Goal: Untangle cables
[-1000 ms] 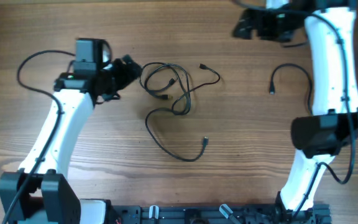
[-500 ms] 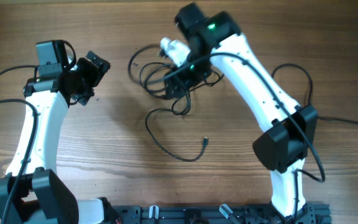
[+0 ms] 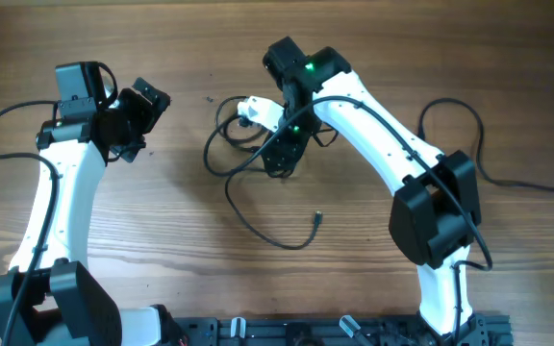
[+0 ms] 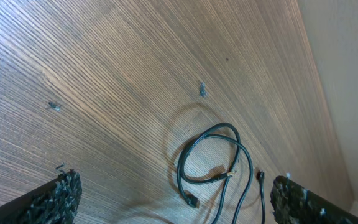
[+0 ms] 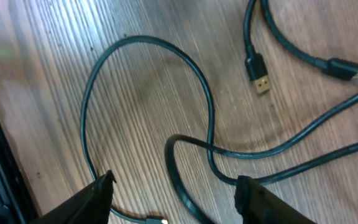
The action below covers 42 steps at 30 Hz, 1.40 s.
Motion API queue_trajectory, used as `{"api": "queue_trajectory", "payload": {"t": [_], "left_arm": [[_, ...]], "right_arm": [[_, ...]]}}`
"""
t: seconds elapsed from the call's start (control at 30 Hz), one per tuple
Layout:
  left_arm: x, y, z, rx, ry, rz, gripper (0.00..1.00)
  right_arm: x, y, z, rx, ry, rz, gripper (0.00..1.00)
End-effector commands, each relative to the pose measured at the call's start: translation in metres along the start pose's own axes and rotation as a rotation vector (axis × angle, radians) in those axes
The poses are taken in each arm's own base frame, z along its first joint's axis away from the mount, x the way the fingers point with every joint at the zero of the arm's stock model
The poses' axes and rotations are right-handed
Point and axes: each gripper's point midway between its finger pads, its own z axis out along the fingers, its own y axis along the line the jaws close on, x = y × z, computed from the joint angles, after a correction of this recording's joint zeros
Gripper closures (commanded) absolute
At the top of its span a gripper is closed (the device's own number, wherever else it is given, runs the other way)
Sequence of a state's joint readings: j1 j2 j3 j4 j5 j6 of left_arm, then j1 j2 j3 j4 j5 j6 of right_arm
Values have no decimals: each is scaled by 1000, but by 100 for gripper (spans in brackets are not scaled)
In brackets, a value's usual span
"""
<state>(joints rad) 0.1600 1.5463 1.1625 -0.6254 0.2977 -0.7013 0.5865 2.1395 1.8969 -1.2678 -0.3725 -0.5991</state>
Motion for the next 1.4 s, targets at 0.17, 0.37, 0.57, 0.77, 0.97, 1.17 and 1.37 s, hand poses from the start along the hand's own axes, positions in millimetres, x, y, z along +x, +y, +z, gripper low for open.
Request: {"api": "queue_trajectory", "payload": {"t": [0.17,0.37,0.57,0.77,0.97,1.17,1.37], "left_arm": [[-1,-3,-2,10,-6,-7,1],[0,0,-2,-2,0,-10,1],[1,2,-2,-9,3,-12,0],[0,3,-2,-14,-2,-13,0],[0,3,-2,-14,-2,-13,1],[1,3,-2,-14,-2,-13,1],[1,4,-2,-17,1,-14,1]], "right_arm": [[10,-1,18,-21,27,-52,47],[16,-5,20,-14,44,-59,47],[29,-6,37,-29,61,-70,61],[10,-18,34,20,-10,33,96],[-24,-18,-15,73,-120,226,96],[-85,30,-144,65,-456,158,96],[-99,61,-266,164,-806,314,96]]}}
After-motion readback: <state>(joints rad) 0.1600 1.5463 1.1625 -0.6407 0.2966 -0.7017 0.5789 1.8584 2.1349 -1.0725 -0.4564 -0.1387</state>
